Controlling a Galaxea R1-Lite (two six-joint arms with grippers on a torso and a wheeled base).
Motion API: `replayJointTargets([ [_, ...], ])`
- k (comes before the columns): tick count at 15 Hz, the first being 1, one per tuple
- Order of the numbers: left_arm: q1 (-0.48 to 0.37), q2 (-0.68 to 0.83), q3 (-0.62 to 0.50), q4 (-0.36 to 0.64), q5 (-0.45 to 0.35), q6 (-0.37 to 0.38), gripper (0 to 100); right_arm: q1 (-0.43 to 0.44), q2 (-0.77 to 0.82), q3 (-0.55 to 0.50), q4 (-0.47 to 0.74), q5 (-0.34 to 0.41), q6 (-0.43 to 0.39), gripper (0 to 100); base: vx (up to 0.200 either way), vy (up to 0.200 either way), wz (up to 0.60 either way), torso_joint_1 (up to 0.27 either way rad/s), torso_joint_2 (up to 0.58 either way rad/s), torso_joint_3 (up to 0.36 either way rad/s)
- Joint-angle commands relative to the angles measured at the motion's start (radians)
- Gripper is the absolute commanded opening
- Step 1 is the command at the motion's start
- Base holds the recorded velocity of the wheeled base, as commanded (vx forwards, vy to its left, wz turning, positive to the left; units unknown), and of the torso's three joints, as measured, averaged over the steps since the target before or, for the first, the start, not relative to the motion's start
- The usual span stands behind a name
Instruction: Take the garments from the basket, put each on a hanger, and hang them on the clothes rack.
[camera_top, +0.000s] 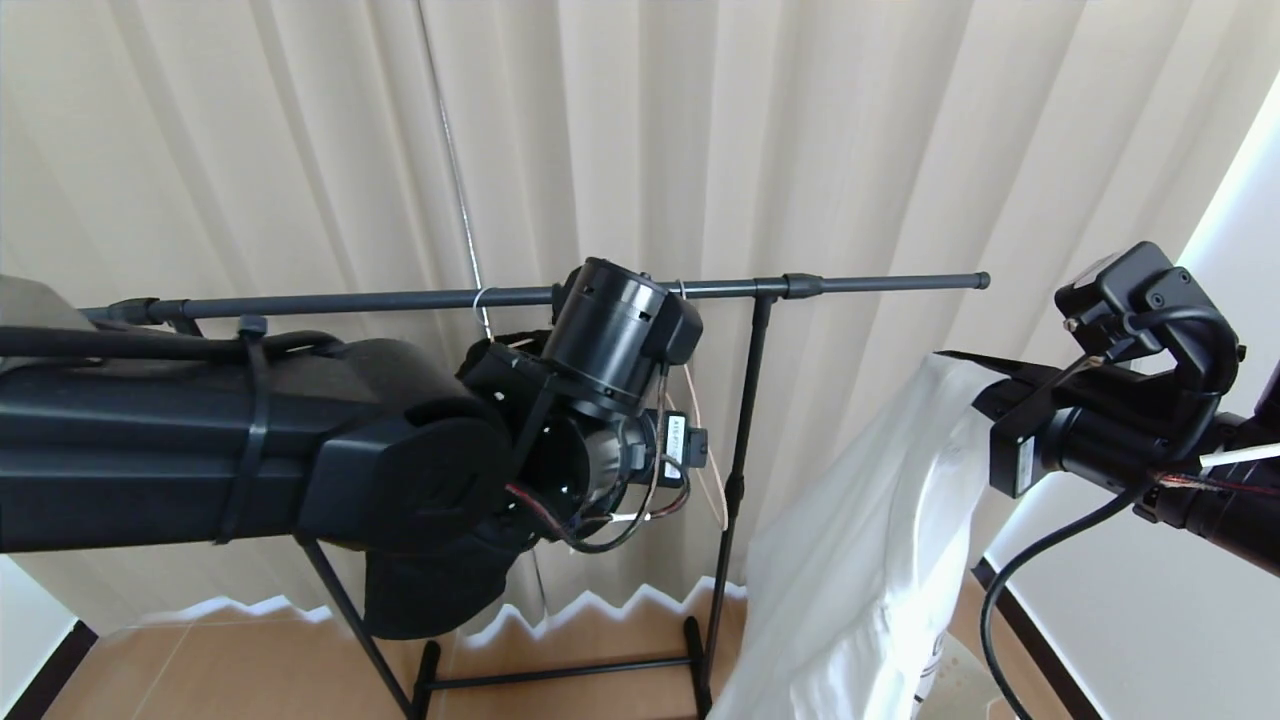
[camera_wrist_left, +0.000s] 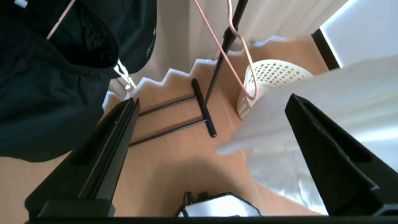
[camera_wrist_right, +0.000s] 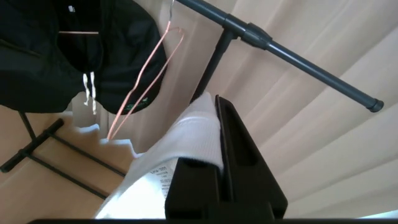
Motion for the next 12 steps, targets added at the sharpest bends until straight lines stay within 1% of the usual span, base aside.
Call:
replayJointTargets([
  [1,0.025,0.124,-0.118,0.0,0.003,0.003,100,-0.016,-0.003,-0.009,0.0,-0.001,0.0,0,0.0,0.0,0.0,0.0,0.0,0.0],
  [2,0.028,0.139,-0.14,0.0,0.003,0.003,100,-0.019,-0.003,-0.009,-0.002,-0.001,0.0,0,0.0,0.0,0.0,0.0,0.0,0.0],
  [3,0.039,0.19,-0.201,0.002,0.003,0.003,100,-0.024,0.006,-0.009,-0.005,-0.001,0.0,0,0.0,0.0,0.0,0.0,0.0,0.0],
  [5,0.05,0.249,-0.259,0.0,0.003,0.012,100,-0.024,0.009,-0.007,-0.006,-0.004,-0.002,0,0.0,0.0,0.0,0.0,0.0,0.0],
  [9,0.09,0.318,-0.344,0.002,-0.002,0.029,100,-0.028,0.009,-0.007,-0.008,-0.002,-0.002,0,0.0,0.0,0.0,0.0,0.0,0.0],
  [11,0.108,0.345,-0.387,0.0,-0.002,0.053,100,-0.028,0.009,-0.007,-0.008,-0.004,-0.002,0,0.0,0.0,0.0,0.0,0.0,0.0],
  [12,0.117,0.372,-0.44,0.0,-0.002,0.056,100,-0.028,0.009,-0.007,-0.008,-0.004,-0.002,0,0.0,0.0,0.0,0.0,0.0,0.0],
])
